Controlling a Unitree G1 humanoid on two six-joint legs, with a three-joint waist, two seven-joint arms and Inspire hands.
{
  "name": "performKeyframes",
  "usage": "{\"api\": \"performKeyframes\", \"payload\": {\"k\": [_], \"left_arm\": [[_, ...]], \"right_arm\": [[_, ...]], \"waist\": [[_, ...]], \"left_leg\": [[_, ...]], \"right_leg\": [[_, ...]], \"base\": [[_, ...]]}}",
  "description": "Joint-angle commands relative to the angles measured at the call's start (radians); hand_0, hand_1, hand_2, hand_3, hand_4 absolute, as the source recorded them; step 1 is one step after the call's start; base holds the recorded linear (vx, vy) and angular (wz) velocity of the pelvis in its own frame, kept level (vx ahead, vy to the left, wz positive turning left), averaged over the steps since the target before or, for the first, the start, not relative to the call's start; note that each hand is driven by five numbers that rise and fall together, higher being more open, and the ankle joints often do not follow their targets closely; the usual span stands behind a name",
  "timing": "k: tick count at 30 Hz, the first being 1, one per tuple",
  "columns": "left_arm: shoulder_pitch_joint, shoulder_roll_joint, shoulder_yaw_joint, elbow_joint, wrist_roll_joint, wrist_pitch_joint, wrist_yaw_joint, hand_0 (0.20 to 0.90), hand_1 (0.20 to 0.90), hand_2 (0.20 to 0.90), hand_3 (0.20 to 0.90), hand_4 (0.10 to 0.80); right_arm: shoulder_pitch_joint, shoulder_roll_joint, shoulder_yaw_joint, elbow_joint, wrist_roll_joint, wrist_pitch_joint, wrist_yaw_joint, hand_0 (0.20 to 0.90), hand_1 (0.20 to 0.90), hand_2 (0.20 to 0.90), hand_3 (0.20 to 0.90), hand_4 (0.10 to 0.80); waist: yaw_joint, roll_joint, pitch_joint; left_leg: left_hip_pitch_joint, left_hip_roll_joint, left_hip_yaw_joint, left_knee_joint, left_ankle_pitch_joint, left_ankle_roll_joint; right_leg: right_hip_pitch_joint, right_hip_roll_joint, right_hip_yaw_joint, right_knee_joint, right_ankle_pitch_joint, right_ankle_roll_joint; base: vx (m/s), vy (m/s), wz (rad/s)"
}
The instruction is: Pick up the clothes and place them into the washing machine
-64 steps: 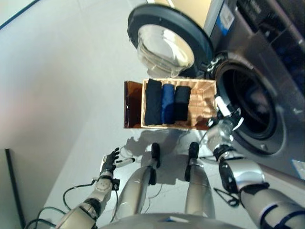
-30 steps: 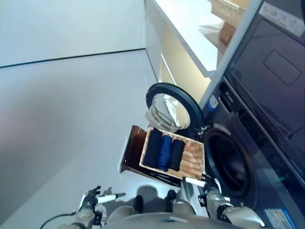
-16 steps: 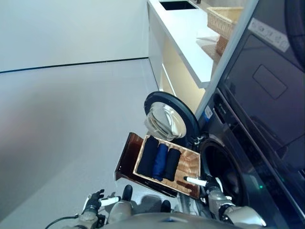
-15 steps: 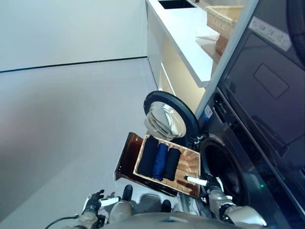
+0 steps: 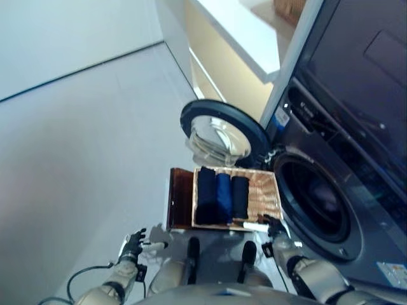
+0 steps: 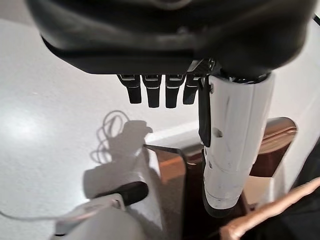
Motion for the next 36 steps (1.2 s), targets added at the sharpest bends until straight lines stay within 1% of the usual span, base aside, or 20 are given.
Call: {"api": "performKeyframes", "payload": {"k": [1, 5, 8, 9, 11, 12, 14, 19, 24, 26, 33, 34, 35, 36], "left_arm": [[-0.041, 0.027, 0.001, 0.006, -0.046, -0.034, 0.035, 0.900, 0.900, 0.900, 0.900, 0.800], [-0.046, 0.028, 0.001, 0.006, -0.055, -0.034, 0.043, 0.900, 0.900, 0.900, 0.900, 0.800], [-0.045, 0.031, 0.000, 0.008, -0.062, -0.035, 0.046, 0.900, 0.900, 0.900, 0.900, 0.800], [-0.043, 0.035, -0.003, -0.001, -0.065, -0.035, 0.048, 0.900, 0.900, 0.900, 0.900, 0.800], [-0.041, 0.036, -0.005, -0.008, -0.064, -0.036, 0.049, 0.900, 0.900, 0.900, 0.900, 0.800], [-0.036, 0.037, -0.016, -0.026, -0.064, -0.040, 0.054, 0.900, 0.900, 0.900, 0.900, 0.800], [-0.041, 0.037, -0.032, -0.046, -0.066, -0.044, 0.058, 0.900, 0.900, 0.900, 0.900, 0.800], [-0.058, 0.032, -0.051, -0.071, -0.090, -0.052, 0.066, 0.900, 0.900, 0.900, 0.900, 0.800], [-0.067, 0.023, -0.064, -0.104, -0.128, -0.068, 0.069, 0.900, 0.900, 0.900, 0.900, 0.800], [-0.061, 0.016, -0.084, -0.127, -0.127, -0.076, 0.066, 0.900, 0.900, 0.900, 0.900, 0.800], [-0.083, 0.004, -0.117, -0.149, -0.149, -0.083, 0.071, 0.900, 0.900, 0.900, 0.900, 0.800], [-0.087, 0.003, -0.120, -0.144, -0.151, -0.083, 0.073, 0.900, 0.900, 0.900, 0.900, 0.800], [-0.088, 0.003, -0.120, -0.144, -0.151, -0.083, 0.073, 0.900, 0.900, 0.900, 0.900, 0.800], [-0.093, 0.002, -0.122, -0.134, -0.152, -0.081, 0.075, 0.900, 0.900, 0.900, 0.900, 0.800]], "right_arm": [[-0.157, -0.063, 0.007, -0.012, 0.010, -0.033, -0.063, 0.900, 0.900, 0.900, 0.900, 0.800], [-0.197, -0.087, -0.006, -0.006, 0.023, -0.034, -0.081, 0.900, 0.900, 0.900, 0.900, 0.800], [-0.238, -0.112, -0.016, 0.005, 0.030, -0.034, -0.094, 0.900, 0.900, 0.900, 0.900, 0.800], [-0.264, -0.132, -0.021, 0.011, 0.036, -0.033, -0.102, 0.900, 0.900, 0.900, 0.900, 0.800], [-0.279, -0.140, -0.027, 0.018, 0.041, -0.034, -0.106, 0.900, 0.900, 0.900, 0.900, 0.800], [-0.307, -0.150, -0.033, 0.034, 0.052, -0.035, -0.119, 0.900, 0.900, 0.900, 0.900, 0.800], [-0.334, -0.152, -0.038, 0.052, 0.064, -0.038, -0.132, 0.900, 0.900, 0.900, 0.900, 0.800], [-0.361, -0.158, -0.051, 0.063, 0.096, -0.049, -0.160, 0.900, 0.900, 0.900, 0.900, 0.800], [-0.392, -0.189, -0.076, 0.066, 0.156, -0.067, -0.171, 0.900, 0.900, 0.900, 0.900, 0.800], [-0.414, -0.206, -0.073, 0.079, 0.166, -0.070, -0.179, 0.900, 0.900, 0.900, 0.900, 0.800], [-0.441, -0.215, -0.067, 0.101, 0.177, -0.075, -0.200, 0.900, 0.900, 0.900, 0.900, 0.800], [-0.442, -0.213, -0.065, 0.102, 0.176, -0.075, -0.200, 0.774, 0.774, 0.774, 0.774, 0.710], [-0.442, -0.213, -0.065, 0.103, 0.176, -0.075, -0.200, 0.724, 0.724, 0.724, 0.724, 0.675], [-0.443, -0.210, -0.062, 0.102, 0.176, -0.077, -0.202, 0.516, 0.516, 0.516, 0.516, 0.525]], "waist": [[0.014, -0.029, 0.048], [0.019, -0.015, 0.073], [0.026, -0.002, 0.101], [0.034, 0.011, 0.122], [0.039, 0.017, 0.127], [0.046, 0.028, 0.141], [0.052, 0.039, 0.156], [0.055, 0.052, 0.179], [0.059, 0.065, 0.192], [0.063, 0.071, 0.193], [0.068, 0.075, 0.205], [0.068, 0.075, 0.206], [0.067, 0.075, 0.205], [0.068, 0.074, 0.205]], "left_leg": [[-0.118, 0.002, -0.050, 0.017, 0.024, -0.083], [-0.144, -0.009, -0.065, 0.023, 0.032, -0.084], [-0.166, -0.010, -0.067, 0.035, 0.031, -0.085], [-0.183, -0.015, -0.065, 0.047, 0.030, -0.086], [-0.190, -0.015, -0.065, 0.048, 0.032, -0.087], [-0.201, -0.015, -0.064, 0.048, 0.035, -0.088], [-0.212, -0.016, -0.064, 0.052, 0.034, -0.090], [-0.246, -0.020, -0.062, 0.067, 0.032, -0.092], [-0.293, -0.027, -0.056, 0.087, 0.026, -0.094], [-0.312, -0.031, -0.057, 0.091, 0.023, -0.093], [-0.362, -0.040, -0.057, 0.090, 0.028, -0.094], [-0.364, -0.040, -0.058, 0.090, 0.028, -0.094], [-0.365, -0.041, -0.058, 0.090, 0.028, -0.094], [-0.367, -0.042, -0.060, 0.089, 0.029, -0.094]], "right_leg": [[0.003, -0.045, 0.006, -0.011, -0.003, 0.005], [-0.021, -0.048, -0.004, 0.007, -0.008, 0.003], [-0.042, -0.056, -0.020, 0.029, -0.015, 0.003], [-0.057, -0.060, -0.030, 0.043, -0.018, 0.003], [-0.064, -0.061, -0.034, 0.048, -0.019, 0.003], [-0.077, -0.065, -0.042, 0.058, -0.024, 0.003], [-0.087, -0.065, -0.041, 0.066, -0.030, 0.002], [-0.113, -0.067, -0.043, 0.072, -0.032, 0.001], [-0.145, -0.074, -0.046, 0.072, -0.029, 0.001], [-0.158, -0.077, -0.046, 0.069, -0.025, 0.002], [-0.191, -0.085, -0.052, 0.055, -0.018, 0.004], [-0.190, -0.086, -0.054, 0.053, -0.017, 0.003], [-0.190, -0.086, -0.054, 0.053, -0.017, 0.003], [-0.191, -0.085, -0.056, 0.051, -0.018, 0.004]], "base": [[-0.049, 0.000, 0.27], [-0.012, 0.008, 0.16], [0.000, 0.028, 0.18], [0.003, 0.048, 0.13], [0.010, 0.046, 0.11], [0.019, 0.038, 0.10], [0.022, 0.044, 0.05], [0.005, 0.010, 0.01], [0.017, 0.030, 0.00], [0.016, 0.021, -0.01], [0.033, 0.020, 0.03], [0.000, 0.000, 0.00], [0.029, -0.004, 0.05], [0.035, -0.005, 0.09]]}}
